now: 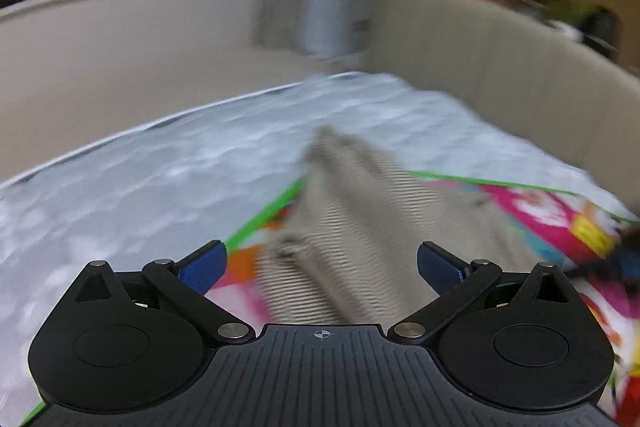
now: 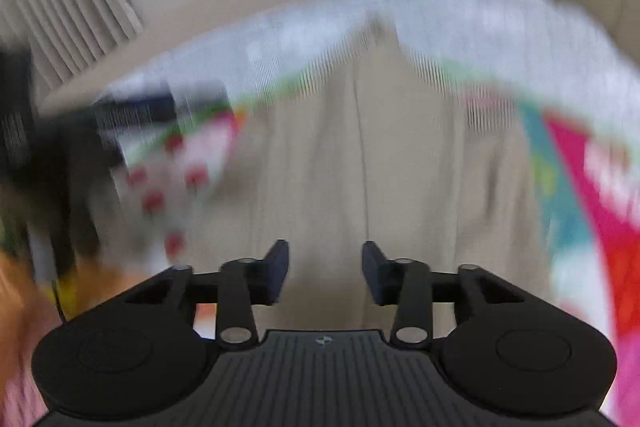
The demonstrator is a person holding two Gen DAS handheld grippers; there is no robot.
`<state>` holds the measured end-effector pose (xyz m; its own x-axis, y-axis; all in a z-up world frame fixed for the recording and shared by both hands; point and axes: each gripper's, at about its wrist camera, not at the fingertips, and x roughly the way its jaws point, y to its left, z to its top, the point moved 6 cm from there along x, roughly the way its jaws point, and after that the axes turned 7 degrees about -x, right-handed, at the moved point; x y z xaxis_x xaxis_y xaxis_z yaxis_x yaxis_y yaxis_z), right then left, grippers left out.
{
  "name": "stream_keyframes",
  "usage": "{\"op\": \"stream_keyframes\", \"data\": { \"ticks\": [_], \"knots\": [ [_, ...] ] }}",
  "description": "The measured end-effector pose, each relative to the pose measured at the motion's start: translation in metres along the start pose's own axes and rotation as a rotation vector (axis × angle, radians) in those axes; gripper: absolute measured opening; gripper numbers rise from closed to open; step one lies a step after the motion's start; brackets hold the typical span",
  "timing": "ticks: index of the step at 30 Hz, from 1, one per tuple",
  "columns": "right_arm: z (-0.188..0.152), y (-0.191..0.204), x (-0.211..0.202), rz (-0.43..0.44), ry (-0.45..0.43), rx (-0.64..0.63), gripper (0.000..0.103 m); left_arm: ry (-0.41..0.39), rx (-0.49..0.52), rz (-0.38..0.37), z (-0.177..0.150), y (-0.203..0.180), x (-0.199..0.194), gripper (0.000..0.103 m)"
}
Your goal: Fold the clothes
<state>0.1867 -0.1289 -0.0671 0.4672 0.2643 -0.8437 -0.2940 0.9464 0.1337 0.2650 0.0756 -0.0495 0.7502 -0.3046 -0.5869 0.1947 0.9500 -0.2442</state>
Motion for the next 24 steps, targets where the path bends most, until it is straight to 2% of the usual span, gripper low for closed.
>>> {"op": "stream_keyframes", "data": {
  "ticks": [2,4,7,9,11,14,15,17,19,21,22,24],
  "knots": [
    [-0.031,0.001,0.011,0.004,0.03,0.051,0.052,-0.019,-0.019,0.021,0.004,0.008,-0.004,0.103],
    [-0.054,0.011,0.023,0.007,0.05,0.038,0.051,-0.037,-0.023,0.004,0.006,0.007,-0.006,0.103],
    [-0.056,0.032,0.017,-0.027,-0.001,-0.077,0.009,-0.054,0.002,-0.015,0.005,0.002,-0.007,0.103],
    [-0.029,0.032,-0.006,-0.006,-0.074,-0.061,0.008,-0.065,0.04,-0.02,0.005,-0.001,-0.017,0.103],
    [0.004,0.025,-0.042,-0.044,-0.182,-0.072,0.008,-0.088,0.07,-0.044,0.004,-0.005,-0.032,0.103],
    [0.057,0.008,-0.097,-0.059,-0.328,-0.027,0.008,-0.142,0.079,-0.129,0.009,-0.011,-0.051,0.103],
    [0.072,0.004,-0.112,-0.059,-0.372,-0.014,0.008,-0.158,0.101,-0.179,0.008,-0.019,-0.057,0.103],
    [0.096,0.005,-0.133,-0.047,-0.435,-0.006,0.008,-0.191,0.192,-0.258,0.001,-0.042,-0.065,0.103],
    [0.111,0.013,-0.143,-0.022,-0.466,-0.012,0.008,-0.251,0.367,-0.284,-0.014,-0.077,-0.069,0.103],
    [0.119,0.021,-0.141,0.01,-0.469,-0.024,0.008,-0.322,0.523,-0.176,-0.024,-0.104,-0.06,0.103],
    [0.121,0.024,-0.136,0.02,-0.461,-0.036,0.008,-0.36,0.579,-0.091,-0.024,-0.114,-0.05,0.103],
    [0.126,0.03,-0.128,0.035,-0.448,-0.061,0.008,-0.429,0.588,0.03,-0.012,-0.124,-0.03,0.103]
  ]
}}
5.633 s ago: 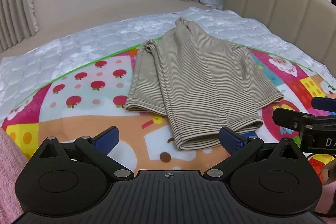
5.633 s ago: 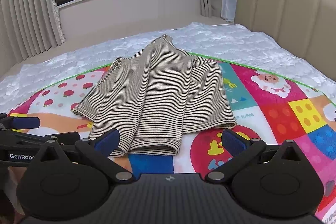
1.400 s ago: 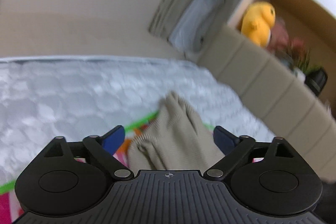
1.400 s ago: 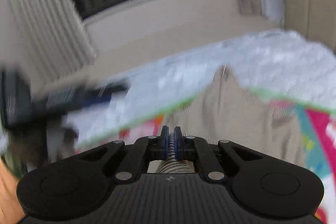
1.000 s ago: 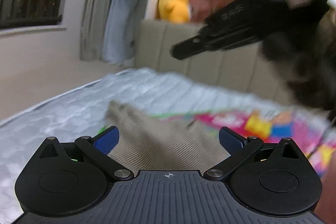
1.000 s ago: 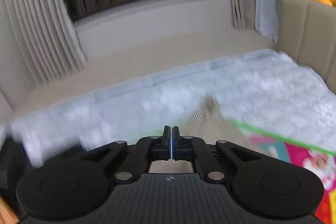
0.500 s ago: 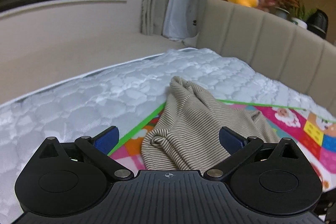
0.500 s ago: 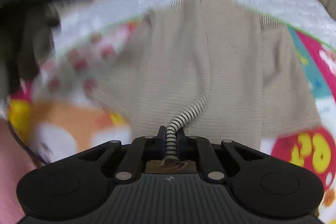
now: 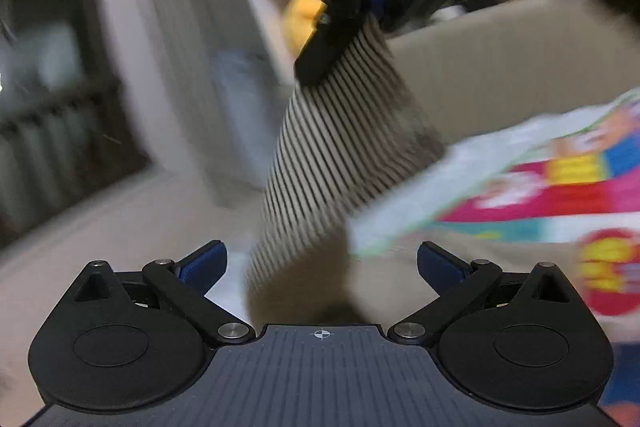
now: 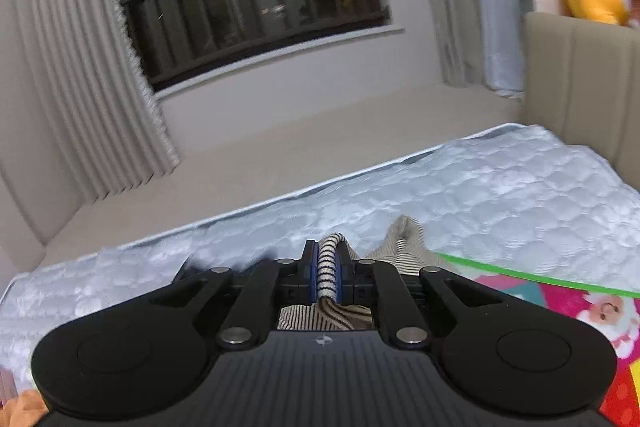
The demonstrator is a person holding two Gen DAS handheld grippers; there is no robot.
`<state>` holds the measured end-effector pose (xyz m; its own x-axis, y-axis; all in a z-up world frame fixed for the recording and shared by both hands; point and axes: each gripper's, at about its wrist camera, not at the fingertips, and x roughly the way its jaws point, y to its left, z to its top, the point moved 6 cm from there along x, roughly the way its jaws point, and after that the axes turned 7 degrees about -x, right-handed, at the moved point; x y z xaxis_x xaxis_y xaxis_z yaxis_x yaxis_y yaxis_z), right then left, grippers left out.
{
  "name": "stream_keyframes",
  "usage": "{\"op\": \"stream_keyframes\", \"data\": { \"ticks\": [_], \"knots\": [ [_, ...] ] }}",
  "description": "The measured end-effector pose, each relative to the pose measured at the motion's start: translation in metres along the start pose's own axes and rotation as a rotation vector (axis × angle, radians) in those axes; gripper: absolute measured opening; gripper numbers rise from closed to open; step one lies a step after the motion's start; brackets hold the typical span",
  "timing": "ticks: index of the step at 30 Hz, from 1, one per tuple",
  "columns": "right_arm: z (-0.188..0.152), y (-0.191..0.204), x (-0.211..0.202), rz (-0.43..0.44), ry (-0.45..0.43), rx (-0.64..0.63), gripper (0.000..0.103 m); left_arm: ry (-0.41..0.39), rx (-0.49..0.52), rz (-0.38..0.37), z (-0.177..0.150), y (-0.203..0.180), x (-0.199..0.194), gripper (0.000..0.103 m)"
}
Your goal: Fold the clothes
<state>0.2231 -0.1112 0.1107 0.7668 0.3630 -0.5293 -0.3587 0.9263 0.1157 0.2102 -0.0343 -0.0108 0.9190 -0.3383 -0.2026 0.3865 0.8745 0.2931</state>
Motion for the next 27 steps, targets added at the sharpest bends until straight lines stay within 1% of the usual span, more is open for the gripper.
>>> {"op": "stream_keyframes", "data": {
  "ticks": [1,2,3,4,6,7,8,9,11,12,14,15,16,18,19,20,21,22,24,25,27],
  "knots": [
    [0.001,0.0,0.003,-0.002,0.001,-0.018,0.008,-0.001,-0.033,0.038,0.004,0.002,0.013,0.101],
    [0.002,-0.002,0.006,-0.005,0.002,-0.032,0.008,0.014,-0.087,0.055,0.006,0.008,0.025,0.081],
    [0.002,-0.004,0.012,-0.011,0.003,-0.039,0.008,0.034,-0.142,0.069,0.007,0.014,0.037,0.048],
    [0.0,-0.008,0.02,-0.02,0.006,-0.046,0.01,0.067,-0.203,0.07,0.004,0.023,0.047,0.038],
    [-0.003,-0.02,0.036,-0.062,0.016,-0.065,0.016,0.085,-0.308,0.079,-0.007,0.046,0.055,0.024],
    [-0.009,-0.025,0.047,-0.112,0.024,-0.096,0.027,0.093,-0.348,0.105,-0.014,0.06,0.057,0.018],
    [-0.018,-0.029,0.061,-0.167,0.035,-0.14,0.041,0.107,-0.406,0.142,-0.021,0.077,0.059,0.011],
    [-0.028,-0.03,0.075,-0.207,0.05,-0.18,0.045,0.119,-0.482,0.176,-0.029,0.097,0.06,0.01],
    [-0.051,-0.029,0.106,-0.253,0.09,-0.217,0.046,0.129,-0.659,0.249,-0.045,0.139,0.063,0.009],
    [-0.062,-0.027,0.123,-0.269,0.112,-0.227,0.046,0.121,-0.744,0.283,-0.054,0.16,0.063,0.009],
    [-0.08,-0.025,0.153,-0.3,0.14,-0.24,0.048,0.099,-0.875,0.334,-0.071,0.194,0.06,0.009],
    [-0.086,-0.023,0.167,-0.32,0.154,-0.254,0.05,0.088,-0.929,0.356,-0.08,0.209,0.058,0.009],
    [-0.092,-0.023,0.182,-0.339,0.175,-0.275,0.055,0.082,-0.959,0.377,-0.087,0.219,0.056,0.009],
    [-0.106,-0.028,0.207,-0.346,0.239,-0.299,0.056,0.068,-1.017,0.418,-0.101,0.238,0.053,0.009],
    [-0.11,-0.032,0.215,-0.337,0.271,-0.311,0.045,0.064,-1.044,0.437,-0.107,0.248,0.052,0.009],
    [-0.111,-0.036,0.217,-0.326,0.288,-0.344,0.019,0.068,-1.064,0.452,-0.111,0.254,0.052,0.009],
    [-0.108,-0.041,0.215,-0.322,0.29,-0.396,0.009,0.071,-1.081,0.469,-0.115,0.261,0.052,0.009],
    [-0.102,-0.048,0.21,-0.333,0.28,-0.447,0.005,0.075,-1.089,0.49,-0.119,0.266,0.052,0.008],
    [-0.079,-0.072,0.196,-0.403,0.229,-0.53,0.005,0.074,-1.108,0.537,-0.126,0.275,0.052,0.008],
    [-0.065,-0.092,0.192,-0.456,0.215,-0.532,0.005,0.072,-1.119,0.559,-0.13,0.279,0.052,0.008],
    [-0.045,-0.133,0.194,-0.541,0.217,-0.485,0.005,0.073,-1.133,0.597,-0.137,0.284,0.053,0.007]
  ]
}}
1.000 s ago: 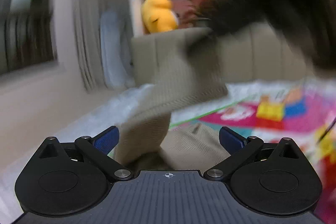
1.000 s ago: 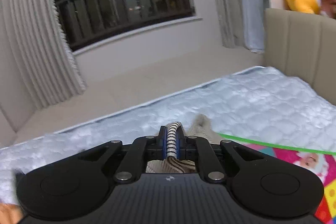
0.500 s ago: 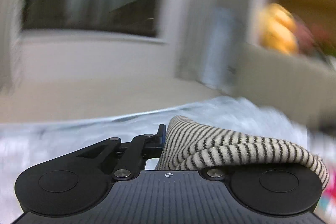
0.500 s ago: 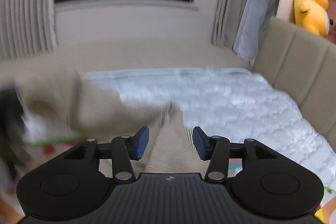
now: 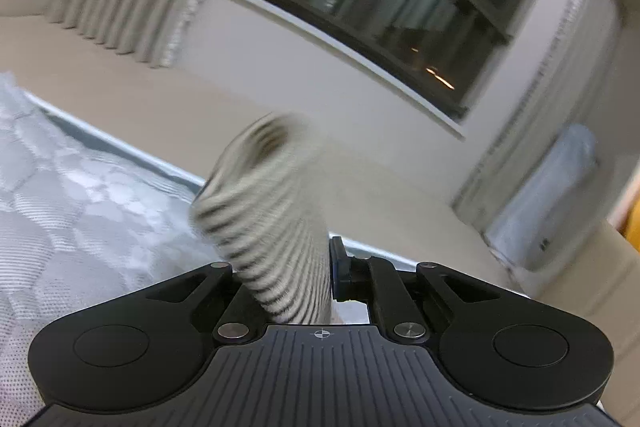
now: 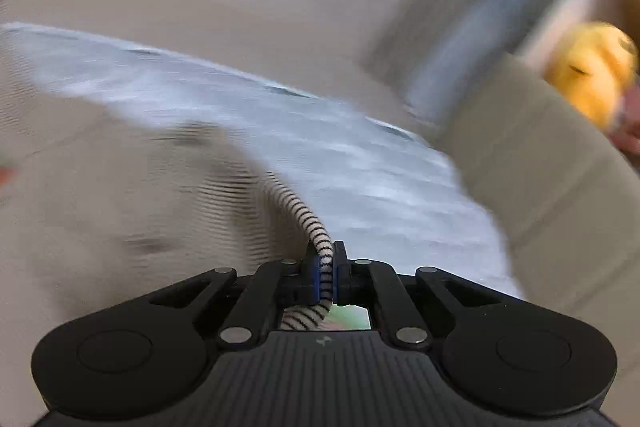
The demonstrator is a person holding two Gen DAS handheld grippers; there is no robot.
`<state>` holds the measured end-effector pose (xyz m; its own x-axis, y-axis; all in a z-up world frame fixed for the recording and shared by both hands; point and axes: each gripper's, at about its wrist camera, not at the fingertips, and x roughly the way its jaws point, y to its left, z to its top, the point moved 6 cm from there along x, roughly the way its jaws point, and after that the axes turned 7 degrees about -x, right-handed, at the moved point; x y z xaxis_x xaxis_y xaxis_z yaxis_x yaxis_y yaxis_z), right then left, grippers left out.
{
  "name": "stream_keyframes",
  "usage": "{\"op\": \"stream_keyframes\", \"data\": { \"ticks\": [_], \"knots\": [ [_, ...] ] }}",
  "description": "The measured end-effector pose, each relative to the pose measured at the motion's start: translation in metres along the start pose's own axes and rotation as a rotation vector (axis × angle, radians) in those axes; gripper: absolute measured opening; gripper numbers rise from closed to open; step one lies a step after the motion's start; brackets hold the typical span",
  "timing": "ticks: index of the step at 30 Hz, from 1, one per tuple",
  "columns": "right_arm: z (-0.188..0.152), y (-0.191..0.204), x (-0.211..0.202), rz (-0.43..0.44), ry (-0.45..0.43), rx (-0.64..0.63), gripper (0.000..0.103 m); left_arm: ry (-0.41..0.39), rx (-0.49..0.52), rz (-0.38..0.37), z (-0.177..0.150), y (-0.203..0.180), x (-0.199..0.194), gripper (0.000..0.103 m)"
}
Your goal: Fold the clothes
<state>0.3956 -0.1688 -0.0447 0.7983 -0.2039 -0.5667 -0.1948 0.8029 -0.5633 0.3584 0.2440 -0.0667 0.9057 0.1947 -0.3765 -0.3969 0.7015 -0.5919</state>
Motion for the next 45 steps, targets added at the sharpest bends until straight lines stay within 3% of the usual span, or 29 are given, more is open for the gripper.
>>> {"op": "stream_keyframes", "data": {
  "ticks": [2,6,8,10,14,17,19,20,21,23,26,29,32,35,37,40,42,45],
  "knots": [
    [-0.003,-0.029,0.029,-0.053,0.04,0.04,0.005,0.003,0.006,0.026,-0.003,0.004,0.006,0.007],
    [-0.023,-0.035,0.083,-0.101,0.14,0.019,0.006,0.023,0.026,0.066,-0.006,0.007,0.015,0.008],
    [-0.032,-0.033,0.101,-0.089,0.177,-0.001,0.023,0.03,0.034,0.085,-0.007,0.007,0.015,0.008],
    [-0.036,-0.039,0.106,-0.092,0.178,0.018,0.033,0.024,0.045,0.099,-0.005,0.007,0.015,0.008],
    [-0.033,-0.046,0.064,-0.065,0.076,0.08,0.042,0.003,0.045,0.155,-0.009,0.016,0.006,0.009],
    [-0.033,-0.04,0.013,0.023,-0.001,0.113,0.05,0.004,-0.015,0.158,-0.007,0.02,0.005,0.013],
    [-0.037,-0.032,-0.02,0.089,-0.033,0.138,0.054,0.018,-0.031,0.129,-0.009,0.013,0.001,0.023],
    [-0.047,-0.026,-0.03,0.12,-0.019,0.152,0.054,0.037,-0.027,0.1,-0.013,0.006,-0.002,0.038],
    [-0.056,-0.019,-0.04,0.15,-0.005,0.167,0.054,0.056,-0.021,0.073,-0.019,-0.002,-0.006,0.045],
    [-0.073,-0.009,-0.047,0.192,0.035,0.204,0.054,0.116,0.018,0.008,-0.035,-0.023,-0.014,0.045],
    [-0.103,-0.002,-0.043,0.207,0.081,0.3,0.054,0.242,0.171,-0.098,-0.071,-0.06,-0.034,0.048],
    [-0.12,-0.005,-0.028,0.212,0.096,0.413,0.054,0.425,0.298,-0.188,-0.113,-0.085,-0.058,0.058],
    [-0.135,-0.001,-0.023,0.213,0.103,0.478,0.054,0.57,0.394,-0.202,-0.147,-0.097,-0.065,0.068],
    [-0.137,0.003,-0.043,0.231,0.036,0.453,0.054,0.645,0.425,-0.156,-0.169,-0.097,-0.063,0.067],
    [-0.127,0.017,-0.066,0.261,-0.05,0.326,0.054,0.645,0.418,-0.115,-0.166,-0.09,-0.058,0.061],
    [-0.108,0.052,-0.098,0.352,-0.163,0.12,0.057,0.552,0.369,-0.045,-0.141,-0.075,-0.054,0.063],
    [-0.099,0.079,-0.106,0.42,-0.179,0.05,0.059,0.433,0.401,0.043,-0.121,-0.066,-0.048,0.066],
    [-0.093,0.11,-0.093,0.365,-0.163,-0.077,0.057,0.274,0.411,0.138,-0.096,-0.051,-0.044,0.07]
  ]
}}
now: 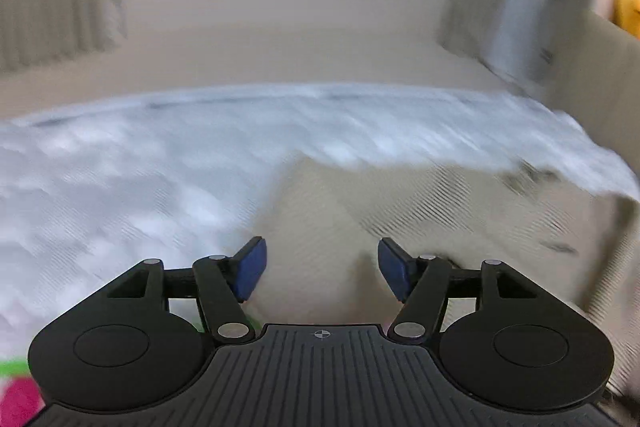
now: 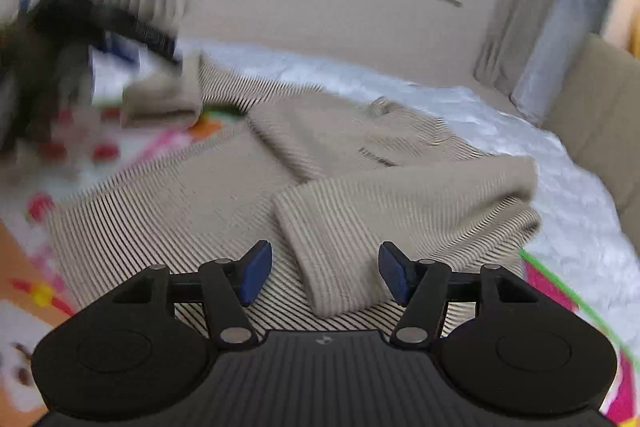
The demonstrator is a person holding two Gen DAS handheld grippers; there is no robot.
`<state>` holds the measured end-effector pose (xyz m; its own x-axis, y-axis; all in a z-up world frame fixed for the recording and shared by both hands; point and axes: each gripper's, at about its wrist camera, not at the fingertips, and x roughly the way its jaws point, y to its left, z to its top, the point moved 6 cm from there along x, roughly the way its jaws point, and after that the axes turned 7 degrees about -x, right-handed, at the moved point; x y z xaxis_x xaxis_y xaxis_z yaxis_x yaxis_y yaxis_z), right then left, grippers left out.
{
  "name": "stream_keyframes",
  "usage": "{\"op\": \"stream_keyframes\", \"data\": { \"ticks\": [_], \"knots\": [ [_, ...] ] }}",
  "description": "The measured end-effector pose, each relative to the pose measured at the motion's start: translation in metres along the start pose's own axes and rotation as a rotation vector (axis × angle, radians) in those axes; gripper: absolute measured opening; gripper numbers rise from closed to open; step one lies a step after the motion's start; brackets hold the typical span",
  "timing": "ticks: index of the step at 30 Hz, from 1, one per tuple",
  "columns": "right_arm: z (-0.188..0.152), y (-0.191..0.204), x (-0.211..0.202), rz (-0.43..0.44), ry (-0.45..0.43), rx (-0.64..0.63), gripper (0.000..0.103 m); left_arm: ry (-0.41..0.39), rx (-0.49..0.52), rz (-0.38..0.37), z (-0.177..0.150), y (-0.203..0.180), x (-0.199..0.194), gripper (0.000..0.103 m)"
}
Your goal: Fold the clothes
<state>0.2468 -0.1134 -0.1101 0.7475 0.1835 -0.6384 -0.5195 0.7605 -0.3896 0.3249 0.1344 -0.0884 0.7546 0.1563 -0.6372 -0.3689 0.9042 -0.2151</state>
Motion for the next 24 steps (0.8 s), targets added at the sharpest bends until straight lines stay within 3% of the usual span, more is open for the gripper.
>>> {"op": "stream_keyframes", "data": {
  "ticks": [2,3,5,8,11,13,15,17,20,24],
  "knots": [
    [0.0,-0.002,0.013,-0.049,0.026,-0.057,0.013,-0.033,-0.075,0.009,0.009,0.016,0.0,0.073],
    [0.002,-0.015,0.015,-0.064,0.031,-0.043,0.008,-0.042,-0.117,0.0,0.013,0.024,0.0,0.075],
    [0.009,-0.051,0.01,-0.144,0.02,-0.012,0.004,-0.034,-0.179,-0.068,0.018,0.028,-0.001,0.08],
    [0.022,-0.144,-0.013,-0.379,-0.008,0.056,0.004,0.018,-0.201,-0.209,0.016,0.015,-0.001,0.089],
    [0.026,-0.244,-0.043,-0.588,-0.023,0.218,0.004,0.12,-0.122,-0.34,0.0,-0.015,-0.004,0.095],
    [0.025,-0.287,-0.058,-0.656,-0.022,0.289,0.004,0.215,-0.04,-0.429,-0.015,-0.037,-0.006,0.095],
    [0.024,-0.31,-0.065,-0.665,-0.027,0.352,0.003,0.3,0.039,-0.48,-0.034,-0.054,-0.006,0.095],
    [0.028,-0.315,-0.071,-0.605,-0.077,0.446,0.003,0.338,0.092,-0.459,-0.049,-0.062,-0.001,0.095],
    [0.05,-0.298,-0.064,-0.486,-0.148,0.501,0.004,0.305,0.091,-0.412,-0.045,-0.057,0.007,0.095],
    [0.102,-0.242,-0.036,-0.313,-0.203,0.437,0.004,0.237,-0.009,-0.391,-0.018,-0.037,0.007,0.095]
  ]
}}
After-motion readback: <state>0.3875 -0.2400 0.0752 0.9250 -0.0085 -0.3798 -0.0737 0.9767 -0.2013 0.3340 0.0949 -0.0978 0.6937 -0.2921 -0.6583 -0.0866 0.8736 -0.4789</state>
